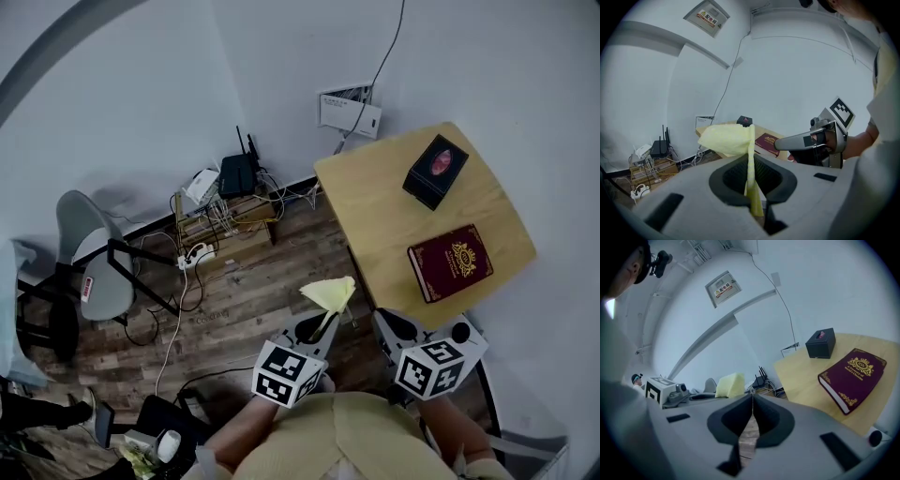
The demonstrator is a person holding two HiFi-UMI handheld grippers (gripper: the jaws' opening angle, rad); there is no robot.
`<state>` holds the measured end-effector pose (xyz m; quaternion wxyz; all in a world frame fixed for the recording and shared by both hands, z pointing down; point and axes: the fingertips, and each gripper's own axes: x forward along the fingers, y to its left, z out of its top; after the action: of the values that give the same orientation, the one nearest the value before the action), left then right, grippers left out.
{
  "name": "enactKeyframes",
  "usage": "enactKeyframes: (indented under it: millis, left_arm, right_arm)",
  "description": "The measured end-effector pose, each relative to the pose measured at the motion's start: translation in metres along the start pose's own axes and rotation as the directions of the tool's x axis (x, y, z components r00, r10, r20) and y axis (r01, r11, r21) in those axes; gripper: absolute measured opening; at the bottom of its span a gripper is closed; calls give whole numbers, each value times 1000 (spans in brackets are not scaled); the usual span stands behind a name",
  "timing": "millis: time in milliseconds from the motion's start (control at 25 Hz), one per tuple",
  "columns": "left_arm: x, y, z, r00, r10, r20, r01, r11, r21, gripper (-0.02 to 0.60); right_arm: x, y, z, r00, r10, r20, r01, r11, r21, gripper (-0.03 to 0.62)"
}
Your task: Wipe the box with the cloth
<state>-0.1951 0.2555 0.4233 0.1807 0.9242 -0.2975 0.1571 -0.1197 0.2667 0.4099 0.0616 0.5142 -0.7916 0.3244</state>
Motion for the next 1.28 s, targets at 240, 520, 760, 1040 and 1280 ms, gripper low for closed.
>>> enactKeyframes:
  millis: [240,520,760,1040,1280]
  left_arm:
    - [4,23,5,998,-57,-13,57,998,19,29]
    - [43,21,20,992,-122,-29,123,992,31,29]
    - [91,9,46,981,-185,-55,189,980,67,29]
    - [138,4,71,967,-248,-63,253,962,101,29]
    - [162,5,82,958,-281,-64,287,951,119,29]
  right_arm:
    - [24,11,5,1000,-30,4,30,999,18,30]
    - [25,-19,24,995,-89,41,87,996,33,29]
    - [25,-60,56,988,-125,86,118,990,80,29]
    - [33,-94,73,986,-134,99,123,987,106,29]
    - [31,-116,84,976,-174,128,156,978,136,29]
